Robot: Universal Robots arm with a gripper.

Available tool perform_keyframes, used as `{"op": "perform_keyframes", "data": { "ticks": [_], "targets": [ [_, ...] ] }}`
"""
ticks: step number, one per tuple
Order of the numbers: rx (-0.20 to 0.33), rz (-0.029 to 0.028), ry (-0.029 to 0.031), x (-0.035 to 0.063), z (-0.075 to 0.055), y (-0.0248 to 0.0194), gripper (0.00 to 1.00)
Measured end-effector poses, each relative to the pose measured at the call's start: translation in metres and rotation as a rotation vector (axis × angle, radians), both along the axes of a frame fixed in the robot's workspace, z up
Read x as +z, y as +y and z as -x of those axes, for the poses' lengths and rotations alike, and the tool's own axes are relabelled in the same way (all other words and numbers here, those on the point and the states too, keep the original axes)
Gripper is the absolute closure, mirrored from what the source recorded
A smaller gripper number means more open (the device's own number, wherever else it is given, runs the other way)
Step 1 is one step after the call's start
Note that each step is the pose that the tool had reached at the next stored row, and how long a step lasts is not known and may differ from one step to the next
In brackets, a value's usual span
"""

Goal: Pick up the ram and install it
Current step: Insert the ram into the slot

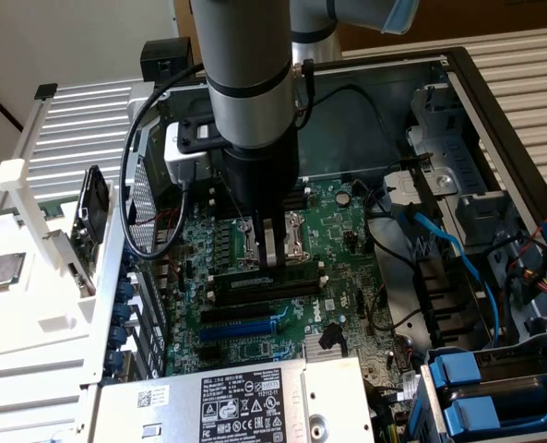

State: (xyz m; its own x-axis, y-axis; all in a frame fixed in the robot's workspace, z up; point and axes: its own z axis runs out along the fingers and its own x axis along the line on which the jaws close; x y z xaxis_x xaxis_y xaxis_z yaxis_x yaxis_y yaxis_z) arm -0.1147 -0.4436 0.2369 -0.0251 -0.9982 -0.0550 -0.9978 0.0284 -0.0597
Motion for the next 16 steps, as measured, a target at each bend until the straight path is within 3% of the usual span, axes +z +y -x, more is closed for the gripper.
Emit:
{"op": "perform_keyframes", "data": {
  "ticks": [4, 16],
  "targets": [
    [0.000, -0.0006, 0.0055, 0.0000, -0.0010, -0.0007, 0.88],
    [0.000, -0.0054, 0.0058, 0.0000, -0.0020, -0.0017, 0.88]
  ]
}}
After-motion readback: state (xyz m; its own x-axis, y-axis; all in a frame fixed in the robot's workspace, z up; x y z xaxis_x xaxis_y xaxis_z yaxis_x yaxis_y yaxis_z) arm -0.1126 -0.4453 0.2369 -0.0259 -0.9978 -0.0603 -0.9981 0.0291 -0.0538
